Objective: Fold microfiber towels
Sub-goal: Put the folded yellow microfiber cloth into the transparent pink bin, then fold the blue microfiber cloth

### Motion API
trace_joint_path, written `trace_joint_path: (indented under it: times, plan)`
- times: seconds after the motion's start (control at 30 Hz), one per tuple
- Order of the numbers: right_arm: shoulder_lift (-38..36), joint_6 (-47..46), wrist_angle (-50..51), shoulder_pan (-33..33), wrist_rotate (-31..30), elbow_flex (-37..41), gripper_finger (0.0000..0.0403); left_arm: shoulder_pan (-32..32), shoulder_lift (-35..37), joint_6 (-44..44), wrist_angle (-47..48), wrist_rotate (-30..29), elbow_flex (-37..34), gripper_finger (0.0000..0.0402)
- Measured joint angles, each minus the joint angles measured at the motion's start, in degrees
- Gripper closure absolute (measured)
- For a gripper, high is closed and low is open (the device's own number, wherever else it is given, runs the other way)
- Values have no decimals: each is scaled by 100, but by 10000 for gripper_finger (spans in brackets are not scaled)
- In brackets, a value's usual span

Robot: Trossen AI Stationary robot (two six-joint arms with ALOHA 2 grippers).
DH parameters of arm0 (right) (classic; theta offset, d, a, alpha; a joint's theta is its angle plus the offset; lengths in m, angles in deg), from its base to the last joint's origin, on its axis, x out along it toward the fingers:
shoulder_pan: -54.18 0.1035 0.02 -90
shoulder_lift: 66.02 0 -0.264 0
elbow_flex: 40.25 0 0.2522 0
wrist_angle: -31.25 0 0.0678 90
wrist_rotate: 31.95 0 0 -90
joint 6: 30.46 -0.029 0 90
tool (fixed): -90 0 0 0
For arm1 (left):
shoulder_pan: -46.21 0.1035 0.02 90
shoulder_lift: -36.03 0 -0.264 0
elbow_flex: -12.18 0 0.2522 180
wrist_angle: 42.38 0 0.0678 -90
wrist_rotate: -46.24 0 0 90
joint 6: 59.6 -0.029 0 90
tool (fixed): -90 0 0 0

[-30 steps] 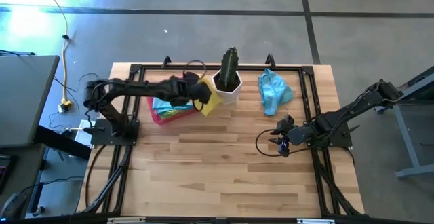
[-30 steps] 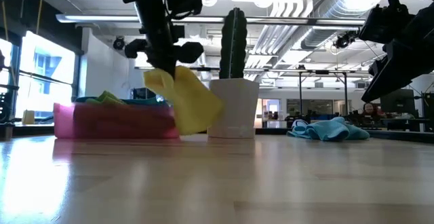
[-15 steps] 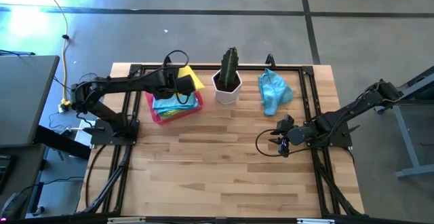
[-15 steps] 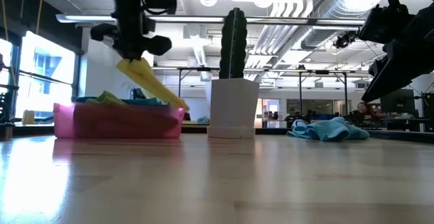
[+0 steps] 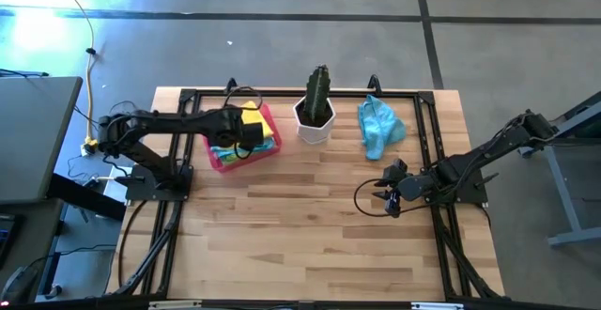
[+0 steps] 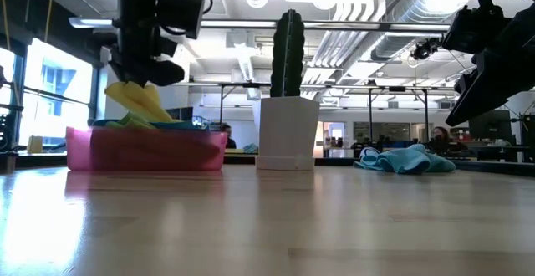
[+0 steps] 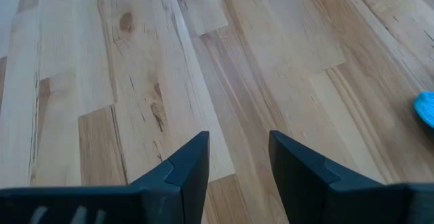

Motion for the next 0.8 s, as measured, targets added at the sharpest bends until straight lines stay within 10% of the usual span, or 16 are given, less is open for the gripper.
trace_joint_path:
  times: [0.27, 0.8]
  plan:
    - [0, 0, 0, 1, 0, 0, 258, -5, 12, 12, -77, 2, -283, 376]
    - [0, 0, -2, 0, 2, 0, 258, -391, 999, -458, -813, 15, -306, 228]
